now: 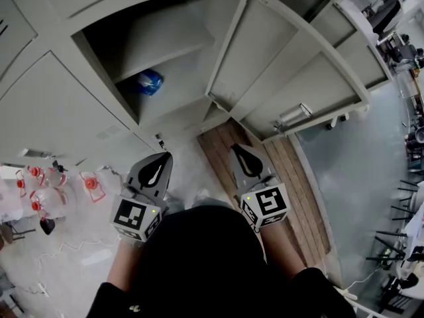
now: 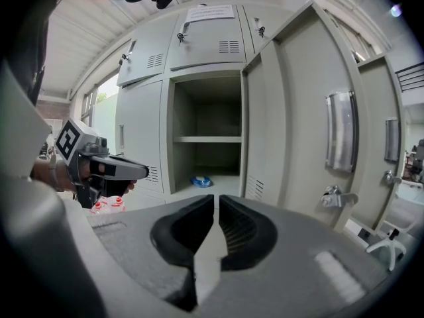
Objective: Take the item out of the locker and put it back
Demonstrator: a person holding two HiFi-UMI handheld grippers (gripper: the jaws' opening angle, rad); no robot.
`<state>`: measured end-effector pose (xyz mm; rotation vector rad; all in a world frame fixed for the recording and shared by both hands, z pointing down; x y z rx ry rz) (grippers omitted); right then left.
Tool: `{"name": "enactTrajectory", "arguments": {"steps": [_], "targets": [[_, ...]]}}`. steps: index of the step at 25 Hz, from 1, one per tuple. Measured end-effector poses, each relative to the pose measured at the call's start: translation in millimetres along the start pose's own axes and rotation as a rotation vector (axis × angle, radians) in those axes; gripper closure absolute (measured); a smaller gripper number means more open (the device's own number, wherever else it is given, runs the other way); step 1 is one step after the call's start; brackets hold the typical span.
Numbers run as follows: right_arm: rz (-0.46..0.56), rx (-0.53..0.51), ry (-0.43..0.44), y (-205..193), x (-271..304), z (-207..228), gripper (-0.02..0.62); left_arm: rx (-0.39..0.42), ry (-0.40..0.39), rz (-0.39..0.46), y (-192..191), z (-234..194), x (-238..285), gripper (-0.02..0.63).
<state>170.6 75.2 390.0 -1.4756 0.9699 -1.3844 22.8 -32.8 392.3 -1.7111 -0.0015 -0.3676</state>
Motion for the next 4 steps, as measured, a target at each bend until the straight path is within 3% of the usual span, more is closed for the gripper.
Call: {"name": "enactTrajectory", "arguments": {"steps": [4], "targets": [[0.001,0.001,0.007,0.4,-1.5,-1.3,0.576,0.003,0.006,-0.001,0.5,1.5,-3.4,0.597]]}}
Point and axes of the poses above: the fingertips, and each gripper's own axes: x forward along the fingers, z to its right, y out of its top, the point moved 3 cm from there along -x, backward along the fingers, and after that the axes turned 4 degrees about y, right-handed, at the moved point
